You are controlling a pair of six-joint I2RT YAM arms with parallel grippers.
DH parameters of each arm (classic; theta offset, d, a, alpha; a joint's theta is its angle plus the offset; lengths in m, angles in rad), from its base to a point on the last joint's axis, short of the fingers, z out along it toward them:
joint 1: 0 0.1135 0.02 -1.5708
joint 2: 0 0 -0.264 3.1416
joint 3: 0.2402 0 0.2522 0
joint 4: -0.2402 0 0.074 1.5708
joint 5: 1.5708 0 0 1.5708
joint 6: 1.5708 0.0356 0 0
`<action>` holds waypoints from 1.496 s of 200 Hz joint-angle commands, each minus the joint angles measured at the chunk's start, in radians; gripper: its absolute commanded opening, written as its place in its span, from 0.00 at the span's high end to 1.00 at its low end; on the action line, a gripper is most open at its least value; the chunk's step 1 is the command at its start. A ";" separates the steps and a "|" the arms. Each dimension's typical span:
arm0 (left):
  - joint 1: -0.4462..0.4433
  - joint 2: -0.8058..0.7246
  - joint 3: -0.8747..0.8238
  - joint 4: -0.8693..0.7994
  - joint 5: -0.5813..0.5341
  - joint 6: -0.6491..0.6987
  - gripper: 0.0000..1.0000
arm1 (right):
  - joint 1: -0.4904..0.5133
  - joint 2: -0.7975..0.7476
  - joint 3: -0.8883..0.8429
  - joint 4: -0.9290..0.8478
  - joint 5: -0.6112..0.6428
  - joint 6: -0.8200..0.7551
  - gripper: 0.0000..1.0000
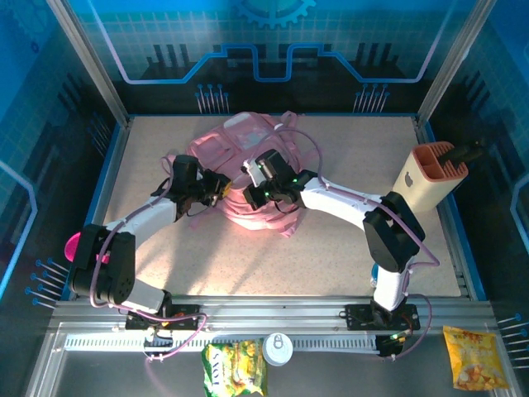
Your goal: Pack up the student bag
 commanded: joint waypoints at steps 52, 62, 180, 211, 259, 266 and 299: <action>0.002 0.011 0.046 -0.034 -0.003 0.061 1.00 | -0.122 -0.097 -0.112 0.008 0.239 0.147 1.00; 0.002 0.013 0.049 -0.036 0.000 0.064 1.00 | -0.139 -0.098 -0.112 0.006 0.225 0.146 1.00; 0.002 0.032 0.083 -0.050 0.031 0.083 1.00 | -0.149 -0.016 -0.008 0.003 0.055 0.019 0.72; 0.002 0.031 0.085 -0.052 0.031 0.086 1.00 | -0.148 0.006 0.011 -0.005 0.061 0.016 0.75; 0.003 0.029 0.098 -0.070 0.026 0.108 1.00 | -0.149 -0.036 -0.012 0.007 0.168 0.012 0.98; 0.002 0.029 0.102 -0.076 0.025 0.115 1.00 | -0.151 -0.055 -0.021 0.005 0.209 0.010 1.00; 0.000 0.034 0.120 -0.108 0.037 0.171 1.00 | -0.197 -0.111 -0.040 -0.083 0.380 0.013 1.00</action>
